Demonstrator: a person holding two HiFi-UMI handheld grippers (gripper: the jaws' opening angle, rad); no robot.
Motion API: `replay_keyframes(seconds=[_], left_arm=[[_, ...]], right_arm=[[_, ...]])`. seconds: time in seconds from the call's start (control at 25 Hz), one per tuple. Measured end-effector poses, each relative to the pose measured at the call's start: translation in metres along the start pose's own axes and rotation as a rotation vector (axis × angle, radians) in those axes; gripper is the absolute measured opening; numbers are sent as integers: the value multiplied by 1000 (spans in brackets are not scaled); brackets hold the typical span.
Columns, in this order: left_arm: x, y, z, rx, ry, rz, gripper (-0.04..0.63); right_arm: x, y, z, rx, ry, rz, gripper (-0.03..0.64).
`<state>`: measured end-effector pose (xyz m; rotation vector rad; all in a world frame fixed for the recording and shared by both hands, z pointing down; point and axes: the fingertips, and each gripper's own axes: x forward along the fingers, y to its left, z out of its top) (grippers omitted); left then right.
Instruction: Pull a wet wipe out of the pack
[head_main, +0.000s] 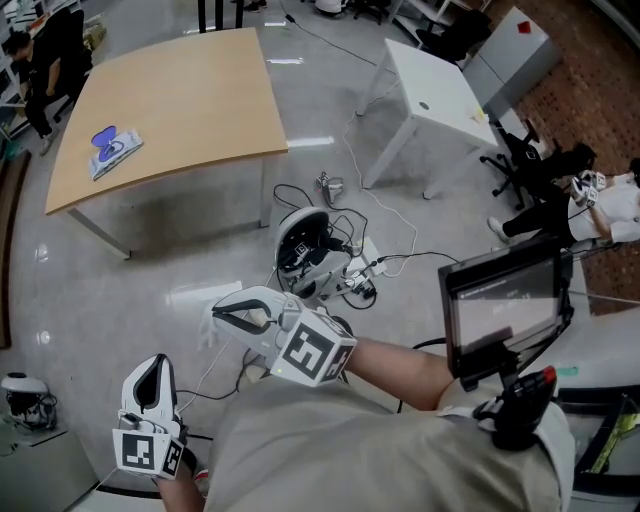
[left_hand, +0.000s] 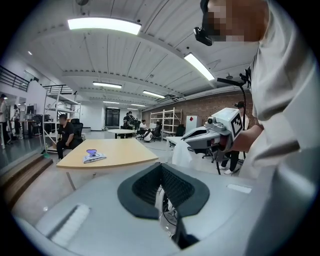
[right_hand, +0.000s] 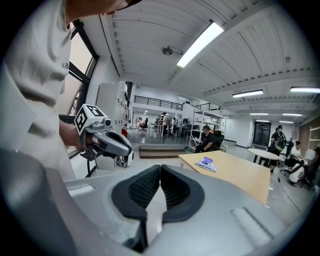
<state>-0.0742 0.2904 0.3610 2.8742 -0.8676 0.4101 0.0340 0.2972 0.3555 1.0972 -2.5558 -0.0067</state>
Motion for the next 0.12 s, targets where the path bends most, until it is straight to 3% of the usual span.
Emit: replay_keyframes(seconds=[0.12], left_arm=[[-2, -5, -4, -3, 4, 8, 6]], right_arm=[[-2, 4, -2, 0, -5, 11, 8]])
